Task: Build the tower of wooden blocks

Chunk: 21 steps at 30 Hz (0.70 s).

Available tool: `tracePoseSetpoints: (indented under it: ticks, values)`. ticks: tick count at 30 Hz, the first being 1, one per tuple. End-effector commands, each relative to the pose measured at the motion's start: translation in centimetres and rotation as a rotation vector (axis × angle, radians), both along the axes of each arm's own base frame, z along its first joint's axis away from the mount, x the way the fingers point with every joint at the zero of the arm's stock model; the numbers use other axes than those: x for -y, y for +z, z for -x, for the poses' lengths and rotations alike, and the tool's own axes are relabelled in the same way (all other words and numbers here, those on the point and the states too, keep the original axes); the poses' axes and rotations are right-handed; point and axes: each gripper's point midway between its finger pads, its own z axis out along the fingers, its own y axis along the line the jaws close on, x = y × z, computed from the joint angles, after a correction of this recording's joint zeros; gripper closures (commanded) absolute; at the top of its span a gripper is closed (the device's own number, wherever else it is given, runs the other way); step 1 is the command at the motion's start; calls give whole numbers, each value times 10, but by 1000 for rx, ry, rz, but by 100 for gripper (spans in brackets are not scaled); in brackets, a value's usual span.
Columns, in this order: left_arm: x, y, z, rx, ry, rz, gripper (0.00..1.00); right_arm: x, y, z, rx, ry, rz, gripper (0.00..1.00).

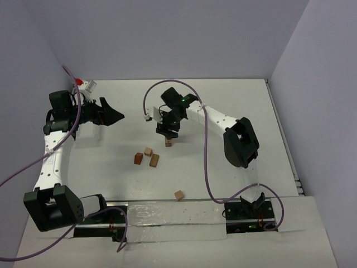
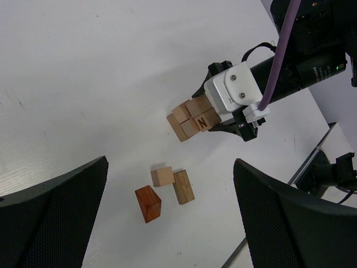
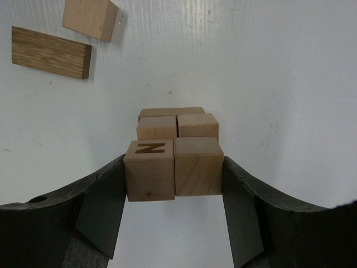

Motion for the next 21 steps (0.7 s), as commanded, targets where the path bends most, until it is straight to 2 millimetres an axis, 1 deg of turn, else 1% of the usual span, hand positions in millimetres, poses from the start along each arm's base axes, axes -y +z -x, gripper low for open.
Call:
tracePoseSetpoints:
  ticks: [1, 18, 21]
  values:
    - [0, 8, -3, 40, -15, 11, 1, -7, 8, -11, 27, -9, -23, 47]
    - [-1, 6, -5, 36, -11, 5, 1, -13, 5, -9, 24, -1, -24, 43]
    - [-1, 7, -5, 39, -11, 4, 1, -14, 7, -8, 28, 3, -28, 43]
